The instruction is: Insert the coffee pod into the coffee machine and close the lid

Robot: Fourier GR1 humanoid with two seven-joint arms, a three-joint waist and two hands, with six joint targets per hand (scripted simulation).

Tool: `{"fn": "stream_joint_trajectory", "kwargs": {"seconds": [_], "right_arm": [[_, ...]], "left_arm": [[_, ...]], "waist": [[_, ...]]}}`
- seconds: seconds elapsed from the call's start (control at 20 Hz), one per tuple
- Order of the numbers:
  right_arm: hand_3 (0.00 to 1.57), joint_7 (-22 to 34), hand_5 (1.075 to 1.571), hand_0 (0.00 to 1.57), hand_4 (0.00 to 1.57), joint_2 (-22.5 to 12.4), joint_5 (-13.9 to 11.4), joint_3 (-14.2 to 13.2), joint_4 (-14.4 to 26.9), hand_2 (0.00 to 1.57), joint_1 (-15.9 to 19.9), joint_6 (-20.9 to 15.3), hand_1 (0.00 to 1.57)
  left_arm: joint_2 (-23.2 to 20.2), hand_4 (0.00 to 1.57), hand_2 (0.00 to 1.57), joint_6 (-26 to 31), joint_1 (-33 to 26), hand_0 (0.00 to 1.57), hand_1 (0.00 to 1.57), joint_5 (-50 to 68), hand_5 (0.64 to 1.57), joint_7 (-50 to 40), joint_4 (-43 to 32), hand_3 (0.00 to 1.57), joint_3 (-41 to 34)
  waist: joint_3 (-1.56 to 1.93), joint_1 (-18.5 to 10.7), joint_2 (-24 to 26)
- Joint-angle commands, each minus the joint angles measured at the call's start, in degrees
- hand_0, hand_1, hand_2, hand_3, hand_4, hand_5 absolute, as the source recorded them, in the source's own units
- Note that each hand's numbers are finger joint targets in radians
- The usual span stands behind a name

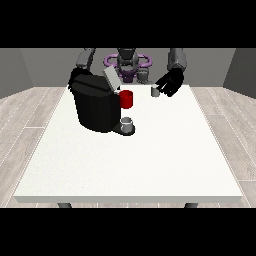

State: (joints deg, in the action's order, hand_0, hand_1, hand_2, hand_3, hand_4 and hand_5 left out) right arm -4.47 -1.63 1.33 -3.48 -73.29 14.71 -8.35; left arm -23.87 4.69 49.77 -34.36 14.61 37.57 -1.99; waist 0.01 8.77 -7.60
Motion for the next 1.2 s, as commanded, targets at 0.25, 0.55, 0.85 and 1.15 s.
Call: {"fn": "stream_joint_trajectory", "kwargs": {"seconds": [0.25,0.55,0.85,1.15], "right_arm": [[0.00,-1.47,1.571,0.00,0.48,1.28,-0.09,3.16,-1.93,0.00,-3.42,1.79,0.00],[0.00,2.39,1.571,0.00,0.52,-0.08,1.54,1.94,-2.53,0.00,4.58,2.90,0.00],[0.00,4.67,1.571,0.00,0.51,1.36,-0.87,4.26,-7.26,0.00,4.24,-0.48,0.00],[0.00,4.06,1.571,0.00,0.54,0.76,-3.43,4.21,-6.46,0.00,5.73,-2.62,0.00]], "left_arm": [[-3.46,0.54,1.20,3.51,4.46,1.01,1.01,0.30,1.571,-1.51,0.31,1.22,-2.66],[-3.05,0.49,1.25,2.92,13.60,1.21,1.21,0.49,1.571,-7.35,0.23,1.19,-4.55],[-5.58,0.52,1.34,5.09,14.70,1.28,1.28,1.24,1.571,-5.33,-2.06,1.28,-6.28],[-2.92,0.49,1.30,2.27,17.29,1.26,1.26,-0.77,1.571,-7.72,-1.71,1.24,-5.04]], "waist": [[-0.01,3.51,1.20],[-0.01,6.60,-2.84],[-0.02,8.30,-3.88],[-0.02,8.97,-6.27]]}}
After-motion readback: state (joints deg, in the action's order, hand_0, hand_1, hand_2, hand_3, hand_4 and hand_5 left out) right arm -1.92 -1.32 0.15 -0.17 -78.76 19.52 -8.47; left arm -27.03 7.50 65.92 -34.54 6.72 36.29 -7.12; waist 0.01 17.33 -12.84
